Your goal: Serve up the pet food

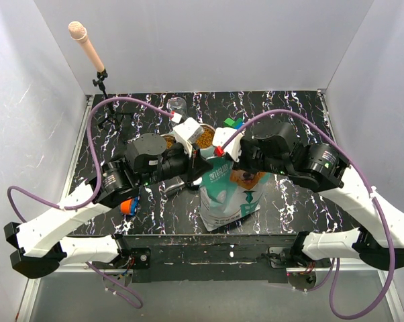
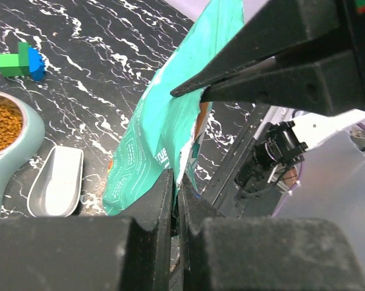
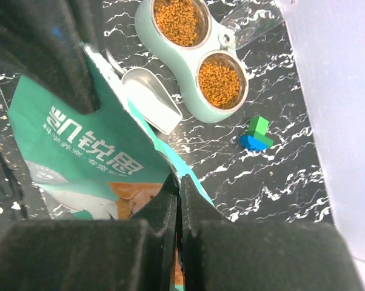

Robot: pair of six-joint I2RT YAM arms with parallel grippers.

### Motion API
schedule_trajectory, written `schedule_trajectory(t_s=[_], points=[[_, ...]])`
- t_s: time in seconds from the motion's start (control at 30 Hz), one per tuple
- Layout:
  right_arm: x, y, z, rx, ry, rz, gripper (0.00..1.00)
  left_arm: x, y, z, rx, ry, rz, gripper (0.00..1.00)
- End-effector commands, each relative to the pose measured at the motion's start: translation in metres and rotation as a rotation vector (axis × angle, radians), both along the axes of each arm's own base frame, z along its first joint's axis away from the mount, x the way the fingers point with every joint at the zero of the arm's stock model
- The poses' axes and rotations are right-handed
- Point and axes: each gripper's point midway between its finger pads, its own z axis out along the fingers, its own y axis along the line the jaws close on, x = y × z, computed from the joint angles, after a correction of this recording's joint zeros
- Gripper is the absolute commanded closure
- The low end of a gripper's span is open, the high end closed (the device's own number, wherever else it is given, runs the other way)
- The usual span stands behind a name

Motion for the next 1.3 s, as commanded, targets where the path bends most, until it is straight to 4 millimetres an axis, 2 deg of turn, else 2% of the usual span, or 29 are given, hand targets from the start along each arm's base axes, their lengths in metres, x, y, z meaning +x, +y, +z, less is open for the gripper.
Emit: schedule_trajectory(t_s=[0.0,0.17,0.3,0.4,0.53,0.63,0.67,0.7,0.77,0.9,1.0,1.03,1.1,1.27], points=[[0.024,-0.02,0.025,0.055,-0.006,-0.215,0.99,-0.028,0.001,0.029,-0.107,0.002,-0.094,1.0],[0.028,-0.026,0.029,0.025,0.127,-0.397,0.99,-0.03,-0.002,0.03,-0.118,0.018,-0.108,1.0],[0.048,-0.051,0.036,0.058,0.103,-0.69,0.99,-0.031,-0.003,0.033,-0.128,0.021,-0.11,1.0],[0.052,-0.068,0.03,0.066,0.111,-0.869,0.99,-0.032,-0.004,0.034,-0.13,0.023,-0.117,1.0],[0.053,-0.079,0.031,0.138,0.119,-0.969,0.99,-0.033,-0.006,0.03,-0.123,0.032,-0.127,1.0],[0.056,-0.079,0.035,0.161,0.098,-0.95,0.99,-0.034,-0.006,0.03,-0.123,0.037,-0.129,1.0],[0.056,-0.078,0.039,0.184,0.092,-0.922,0.93,-0.034,-0.006,0.029,-0.122,0.037,-0.129,1.0],[0.057,-0.079,0.039,0.183,0.07,-0.909,0.82,-0.034,-0.005,0.028,-0.118,0.041,-0.127,1.0],[0.058,-0.079,0.04,0.183,0.055,-0.862,0.71,-0.034,-0.004,0.028,-0.115,0.041,-0.126,1.0],[0.06,-0.081,0.038,0.145,0.018,-0.821,0.65,-0.034,-0.003,0.03,-0.119,0.038,-0.126,1.0],[0.064,-0.083,0.04,0.138,0.0,-0.835,0.73,-0.034,-0.004,0.028,-0.113,0.042,-0.126,1.0],[0.065,-0.083,0.041,0.144,-0.003,-0.837,0.79,-0.034,-0.004,0.029,-0.115,0.041,-0.126,1.0],[0.067,-0.086,0.043,0.118,-0.035,-0.817,0.98,-0.034,-0.003,0.029,-0.114,0.041,-0.123,1.0],[0.065,-0.085,0.038,0.078,-0.056,-0.708,0.99,-0.033,0.001,0.028,-0.093,0.034,-0.11,1.0]])
